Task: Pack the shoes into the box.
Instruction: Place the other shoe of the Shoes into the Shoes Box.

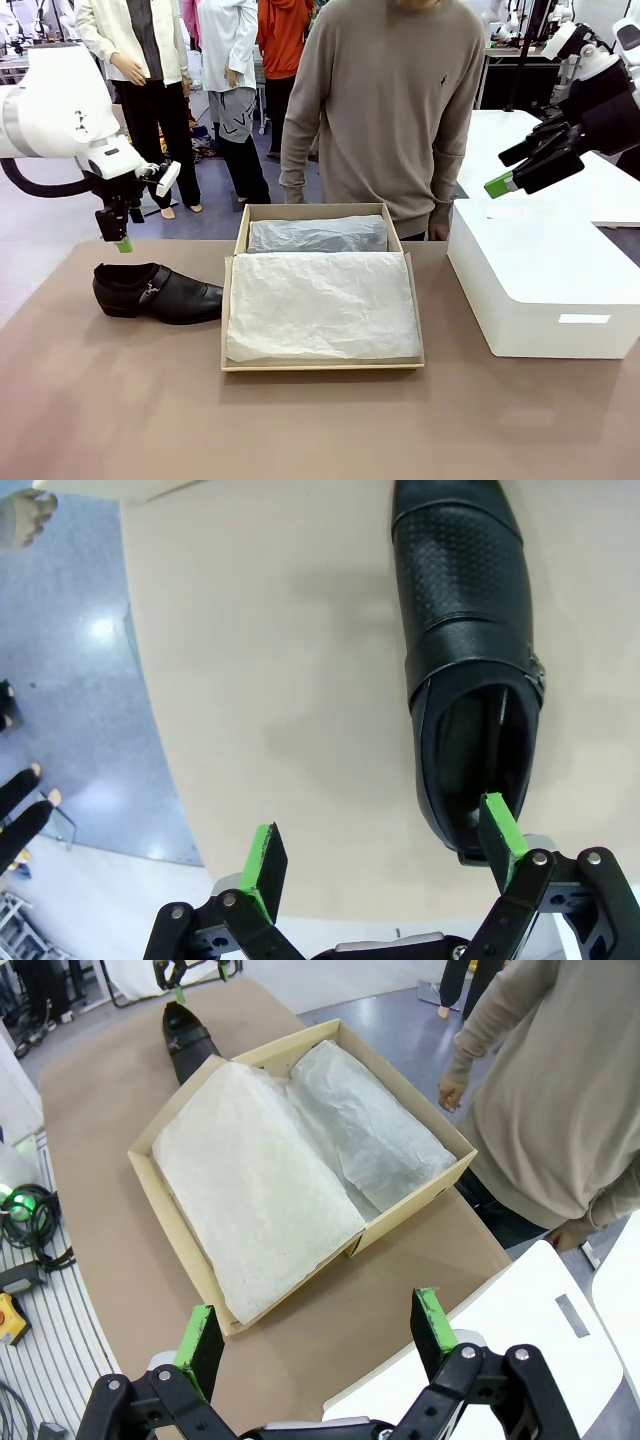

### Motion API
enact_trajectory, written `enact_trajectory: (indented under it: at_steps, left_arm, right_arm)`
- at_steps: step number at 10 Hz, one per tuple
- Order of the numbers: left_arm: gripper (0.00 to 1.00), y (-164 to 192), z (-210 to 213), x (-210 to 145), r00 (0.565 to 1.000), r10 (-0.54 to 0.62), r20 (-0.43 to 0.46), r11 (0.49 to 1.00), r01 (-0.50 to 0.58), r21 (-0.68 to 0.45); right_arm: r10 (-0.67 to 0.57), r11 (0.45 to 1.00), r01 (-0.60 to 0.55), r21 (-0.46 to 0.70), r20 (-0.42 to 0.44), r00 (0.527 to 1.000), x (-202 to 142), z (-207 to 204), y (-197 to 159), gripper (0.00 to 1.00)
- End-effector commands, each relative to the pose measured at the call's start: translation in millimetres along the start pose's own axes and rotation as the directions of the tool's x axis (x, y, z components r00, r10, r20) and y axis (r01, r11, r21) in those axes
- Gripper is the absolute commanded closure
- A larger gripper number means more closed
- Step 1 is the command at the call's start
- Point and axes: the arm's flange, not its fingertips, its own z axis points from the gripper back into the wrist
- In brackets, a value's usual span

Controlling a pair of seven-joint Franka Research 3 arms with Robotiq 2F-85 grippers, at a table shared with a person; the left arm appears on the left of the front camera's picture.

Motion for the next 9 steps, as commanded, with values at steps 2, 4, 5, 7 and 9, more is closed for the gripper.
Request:
enact_trajectory:
  at_steps: [2,4,5,7,9]
  left_arm:
    - [0.0,5,-12,-9,1.0,-0.023,0.015,0.999,0.023,-0.045]
    - [0.0,5,-21,-13,1.0,-0.019,0.003,0.997,0.019,-0.068]
    - [0.0,7,-24,-13,1.0,-0.017,-0.002,0.997,0.017,-0.072]
    - [0.0,10,-30,-13,1.0,-0.015,-0.006,0.997,0.015,-0.082]
    - [0.0,13,-36,-12,1.0,-0.018,-0.006,0.995,0.017,-0.096]
  right_arm:
    - [-0.001,1.0,0.0,0.01,0.014,1.0,1,0,-1,0.0]
    - [-0.001,1.0,0.0,0.01,0.014,1.0,1,0,-1,0.0]
    - [-0.001,1.0,0.0,0.01,0.014,1.0,1,0,-1,0.0]
    - [-0.001,1.0,0.0,0.01,0.014,1.0,1,0,-1,0.0]
    - [-0.001,1.0,0.0,0.01,0.014,1.0,1,0,-1,0.0]
